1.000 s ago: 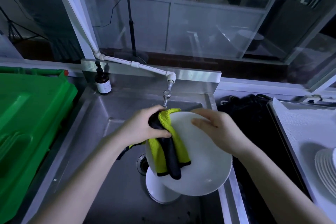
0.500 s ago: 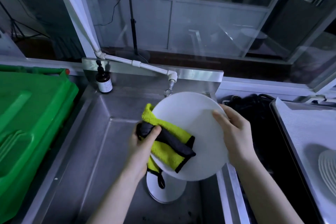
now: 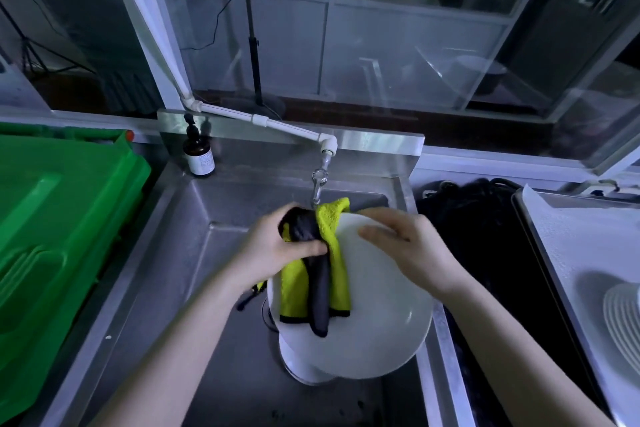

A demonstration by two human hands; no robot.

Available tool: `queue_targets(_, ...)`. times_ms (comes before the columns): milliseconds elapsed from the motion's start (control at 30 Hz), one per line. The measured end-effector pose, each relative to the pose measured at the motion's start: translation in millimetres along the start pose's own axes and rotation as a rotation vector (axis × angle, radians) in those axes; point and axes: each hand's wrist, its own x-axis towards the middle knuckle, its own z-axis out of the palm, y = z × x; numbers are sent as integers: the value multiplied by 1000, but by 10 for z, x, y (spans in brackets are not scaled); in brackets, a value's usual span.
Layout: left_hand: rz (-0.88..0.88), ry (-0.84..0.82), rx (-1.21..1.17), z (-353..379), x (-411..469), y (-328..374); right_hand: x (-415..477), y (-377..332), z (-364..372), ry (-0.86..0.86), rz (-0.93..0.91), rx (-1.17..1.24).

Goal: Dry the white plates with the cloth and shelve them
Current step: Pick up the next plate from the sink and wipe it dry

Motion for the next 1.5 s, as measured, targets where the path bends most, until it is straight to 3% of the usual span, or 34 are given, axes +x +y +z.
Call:
queue_targets(167, -293, 439, -534, 279, -141, -172, -25, 41, 1, 365, 77, 394)
queue_targets(267, -431, 553, -746, 539, -227, -222, -77, 69, 194, 657, 221, 552)
queue_targets(333, -454, 591, -740, 552, -234, -242, -147, 125, 318, 699, 277, 522)
queue_targets(400, -407, 592, -650, 416, -232, -240, -200, 194, 324, 589, 308, 522)
queue_targets(500, -257, 519, -387, 137, -228, -150, -171, 233, 69, 296, 303, 498)
queue_targets(667, 3, 179, -114, -56, -118, 28, 107, 85, -83, -16, 65, -67)
queue_targets(733, 27, 121, -56, -20, -96, 28, 113, 108, 23, -30, 23, -208)
queue_targets(833, -73, 127, -169, 81, -143, -86, 35, 243, 87, 44, 57, -81)
queue_targets(1033, -345, 524, -600, 460, -448, -294, -148, 442, 200, 463, 367, 397)
queue_targets(1100, -398, 562, -601, 469, -450, -315, -196, 484, 303, 527, 421, 451)
queue_targets(1233, -308, 321, -348, 174, -334, -292, -234, 501, 304, 419, 333, 300)
queue_targets(1367, -121, 75, -68, -21, -197, -206, -135, 393, 256, 127, 124, -44)
queue_targets(1433, -75, -46, -13, 15, -185, -193, -80, 323, 277, -11, 37, -181)
queue_targets(1500, -92, -16, -90, 104, -231, -248, -55, 290, 263, -27, 17, -153)
